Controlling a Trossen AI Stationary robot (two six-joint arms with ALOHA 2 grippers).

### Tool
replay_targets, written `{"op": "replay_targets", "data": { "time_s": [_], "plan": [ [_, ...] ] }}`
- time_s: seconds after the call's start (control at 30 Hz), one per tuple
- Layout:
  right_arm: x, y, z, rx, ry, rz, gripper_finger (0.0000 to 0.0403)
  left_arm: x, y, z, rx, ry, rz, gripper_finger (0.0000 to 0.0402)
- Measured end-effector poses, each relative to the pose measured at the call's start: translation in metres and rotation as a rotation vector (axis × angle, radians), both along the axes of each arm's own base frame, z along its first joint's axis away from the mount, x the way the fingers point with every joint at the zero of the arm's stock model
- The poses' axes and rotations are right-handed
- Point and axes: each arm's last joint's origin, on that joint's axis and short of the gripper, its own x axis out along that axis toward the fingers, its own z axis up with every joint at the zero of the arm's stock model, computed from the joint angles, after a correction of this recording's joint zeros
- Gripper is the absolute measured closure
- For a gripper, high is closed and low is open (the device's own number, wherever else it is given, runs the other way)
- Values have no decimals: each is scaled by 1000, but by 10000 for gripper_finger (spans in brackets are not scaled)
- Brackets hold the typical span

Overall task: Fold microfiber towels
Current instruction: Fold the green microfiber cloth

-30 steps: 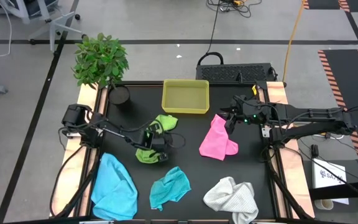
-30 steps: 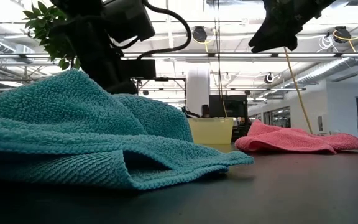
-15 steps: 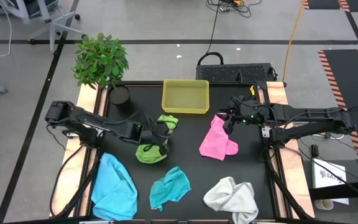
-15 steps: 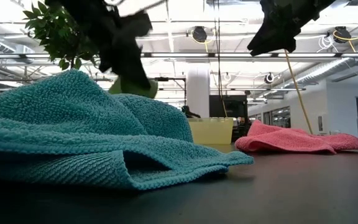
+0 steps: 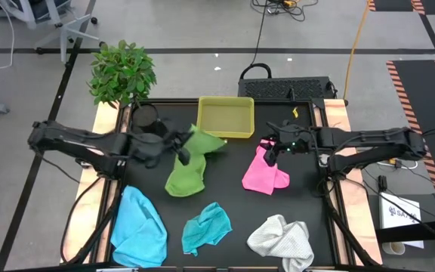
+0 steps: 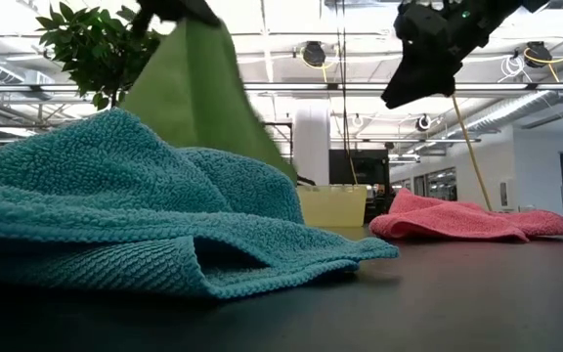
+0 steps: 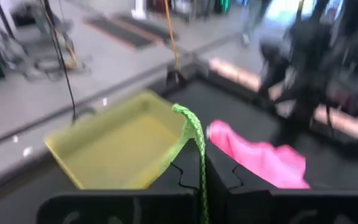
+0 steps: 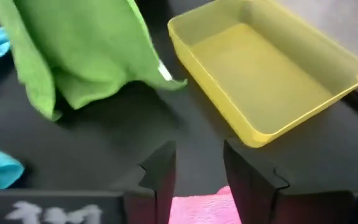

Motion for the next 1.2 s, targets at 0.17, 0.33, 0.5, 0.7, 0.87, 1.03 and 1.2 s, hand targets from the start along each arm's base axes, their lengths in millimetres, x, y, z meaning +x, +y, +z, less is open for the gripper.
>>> {"op": "replay_targets", "data": {
  "time_s": [0.17, 0.33, 0.5, 0.7, 0.87, 1.03, 1.2],
  "plan": [
    [10, 6, -12, 124, 35, 47, 374, -20, 3, 25, 80, -97, 23, 400],
    [25, 12, -34, 170, 134, 62, 399, -32, 6, 35, 123, -121, 42, 401],
    [42, 14, -66, 197, 261, 36, 402, -33, 6, 35, 130, -115, 42, 401],
    [52, 13, -101, 205, 410, 14, 403, -32, 6, 34, 129, -112, 32, 401],
    [47, 17, -118, 243, 559, 17, 403, -32, 6, 34, 128, -114, 32, 401],
    [24, 24, -120, 269, 796, 12, 403, -31, 5, 35, 121, -118, 3, 401],
    [1, 31, -113, 299, 982, -1, 403, -31, 4, 35, 100, -129, -33, 401]
  ]
}}
